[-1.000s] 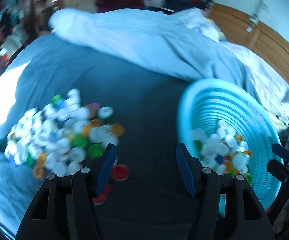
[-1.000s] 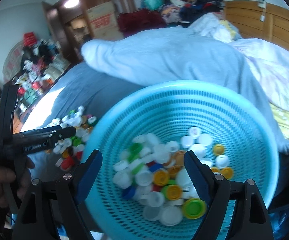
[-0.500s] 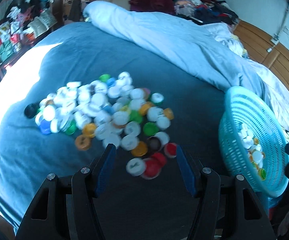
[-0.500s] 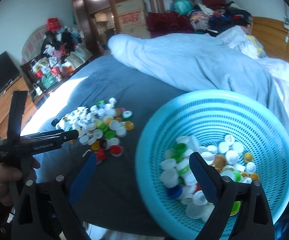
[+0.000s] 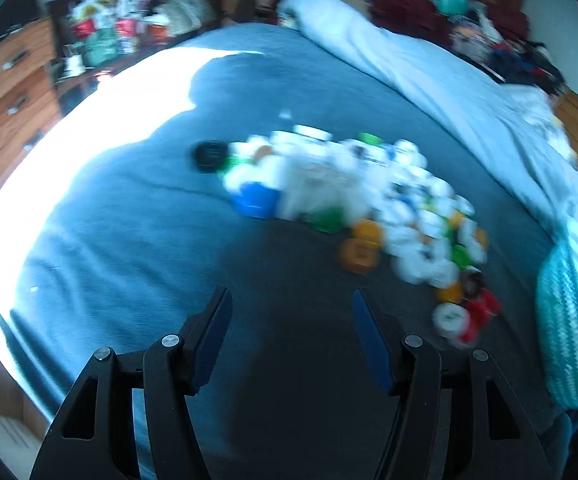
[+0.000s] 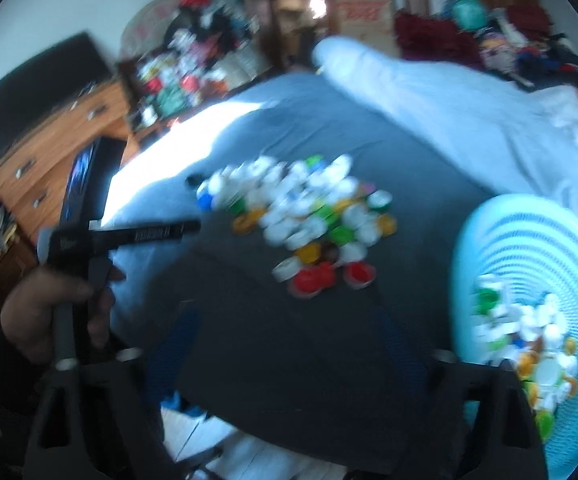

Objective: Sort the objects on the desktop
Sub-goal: 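Move both open tools back over the cap pile, then grasp a cream cap with the left tool while the right tool grasps a red cap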

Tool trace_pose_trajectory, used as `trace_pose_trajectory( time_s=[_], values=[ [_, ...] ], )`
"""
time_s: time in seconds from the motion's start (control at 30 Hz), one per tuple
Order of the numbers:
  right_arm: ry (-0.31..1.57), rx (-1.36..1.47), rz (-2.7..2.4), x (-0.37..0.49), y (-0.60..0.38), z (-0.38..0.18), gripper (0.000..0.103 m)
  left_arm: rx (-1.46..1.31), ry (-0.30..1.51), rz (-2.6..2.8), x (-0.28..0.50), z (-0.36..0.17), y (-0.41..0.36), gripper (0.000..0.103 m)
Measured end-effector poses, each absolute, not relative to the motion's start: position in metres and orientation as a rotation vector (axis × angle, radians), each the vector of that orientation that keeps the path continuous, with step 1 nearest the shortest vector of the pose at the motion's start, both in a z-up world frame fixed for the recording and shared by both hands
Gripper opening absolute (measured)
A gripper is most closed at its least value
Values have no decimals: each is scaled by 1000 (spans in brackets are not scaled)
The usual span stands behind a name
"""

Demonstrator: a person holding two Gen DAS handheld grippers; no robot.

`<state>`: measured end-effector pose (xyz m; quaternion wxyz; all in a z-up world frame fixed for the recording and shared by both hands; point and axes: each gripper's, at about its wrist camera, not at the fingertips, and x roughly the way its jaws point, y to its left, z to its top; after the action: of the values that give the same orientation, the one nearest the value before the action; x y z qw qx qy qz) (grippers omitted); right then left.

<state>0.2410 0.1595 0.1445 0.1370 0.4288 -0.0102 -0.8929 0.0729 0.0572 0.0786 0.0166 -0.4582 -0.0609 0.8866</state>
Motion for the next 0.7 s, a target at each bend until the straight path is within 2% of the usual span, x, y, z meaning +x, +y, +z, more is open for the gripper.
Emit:
trace_pose_trajectory(
  time_s=[0.03,0.17,0.27,0.37,0.7],
  values=[
    [-34,1264,-2562,240,156,137,61,-1412,-195,2789,73,76,51,56],
    [-80,1371,-2505,224,152,108,61,-1383,-205,2876,72,64,29,56],
    [-92,1418,-2498,210,154,96,60,-1370,-273,2913,69,55,14,56],
    [-88,1468,-2493,192,155,84,56,-1374,-344,2943,66,44,-1,56],
    [-133,1581,-2467,119,131,47,57,-1369,-355,2971,62,26,-26,56]
  ],
)
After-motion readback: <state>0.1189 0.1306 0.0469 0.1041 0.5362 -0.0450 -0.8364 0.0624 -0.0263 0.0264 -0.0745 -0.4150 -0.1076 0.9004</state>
